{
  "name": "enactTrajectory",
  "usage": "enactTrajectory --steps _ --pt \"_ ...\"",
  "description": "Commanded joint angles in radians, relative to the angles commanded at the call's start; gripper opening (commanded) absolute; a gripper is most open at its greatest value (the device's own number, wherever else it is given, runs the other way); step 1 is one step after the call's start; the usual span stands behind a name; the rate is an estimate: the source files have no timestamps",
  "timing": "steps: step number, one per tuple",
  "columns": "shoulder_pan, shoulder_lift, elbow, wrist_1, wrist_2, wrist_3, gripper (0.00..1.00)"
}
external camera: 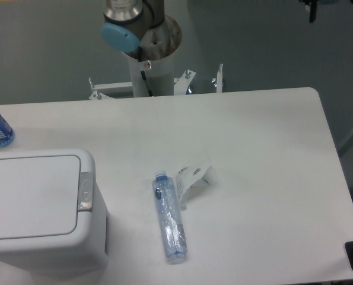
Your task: Open the trash can
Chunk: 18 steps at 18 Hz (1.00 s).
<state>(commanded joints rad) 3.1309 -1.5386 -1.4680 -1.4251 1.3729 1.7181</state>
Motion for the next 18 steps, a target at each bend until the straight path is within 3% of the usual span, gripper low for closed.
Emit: enactTrajectory --steps 3,5,7,14,18 --pt "-0.002 -0.002 0.003 0.000 0.000 -0.011 1.00" --pt "-0.015 -0.005 0.009 0.000 -0.005 -0.098 1.00" --pt "-0.079 -0.015 0.015 0.014 -0.002 -0.272 1.00" --pt "-0.342 -0.095 0.020 0.211 0.000 -0.967 1.00" --pt "-0.492 -0.124 0.025 0.222 -0.006 -1.170 1.00"
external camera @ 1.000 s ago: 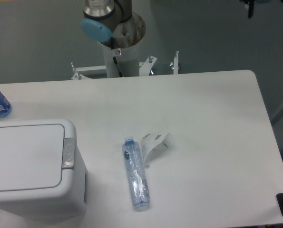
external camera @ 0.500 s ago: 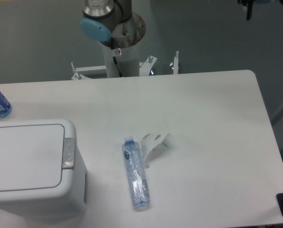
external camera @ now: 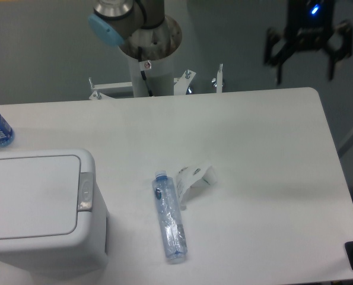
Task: Open the trash can
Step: 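Move the open gripper down toward the grey latch tab of the trash can lid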
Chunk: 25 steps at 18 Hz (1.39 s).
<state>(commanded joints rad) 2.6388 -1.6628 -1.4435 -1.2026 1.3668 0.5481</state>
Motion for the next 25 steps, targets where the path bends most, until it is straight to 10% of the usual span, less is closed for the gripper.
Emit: enactTrajectory --steps 9,25 --pt "-0.215 -0.084 0.021 0.092 -0.156 -0.350 1.00" --pt "-0.391 -0.190 0.021 0.244 -0.164 -0.390 1.00"
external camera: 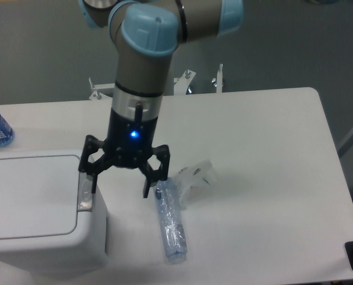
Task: Open the trash can
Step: 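Move the open gripper down toward the grey latch tab of the trash can lid, then press the gripper finger down on the grey latch tab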
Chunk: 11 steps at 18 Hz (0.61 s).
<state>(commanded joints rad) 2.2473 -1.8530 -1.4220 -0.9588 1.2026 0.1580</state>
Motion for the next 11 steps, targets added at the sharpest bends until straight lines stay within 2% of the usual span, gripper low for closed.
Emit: enactTrajectory --steps 11 --pt "-0.002 -0.009 0.000 0.006 0.002 0.008 1.00"
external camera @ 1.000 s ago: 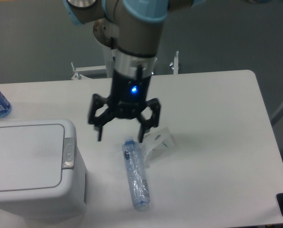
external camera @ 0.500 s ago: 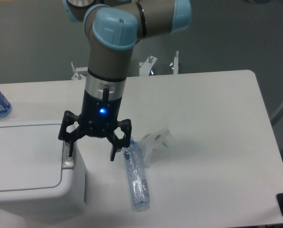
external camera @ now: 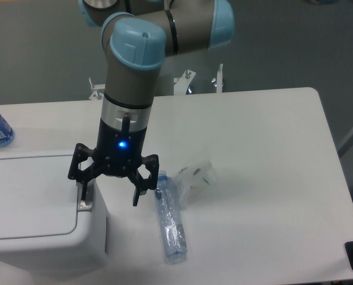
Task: Open the trash can
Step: 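Press the gripper finger down on the grey latch tab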
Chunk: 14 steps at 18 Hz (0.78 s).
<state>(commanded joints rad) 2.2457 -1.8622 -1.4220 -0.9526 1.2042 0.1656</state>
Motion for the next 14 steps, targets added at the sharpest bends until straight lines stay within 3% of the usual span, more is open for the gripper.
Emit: enactTrajectory --steps 14 --pt "0.000 -0.006 0.002 0.029 0.002 0.005 1.00"
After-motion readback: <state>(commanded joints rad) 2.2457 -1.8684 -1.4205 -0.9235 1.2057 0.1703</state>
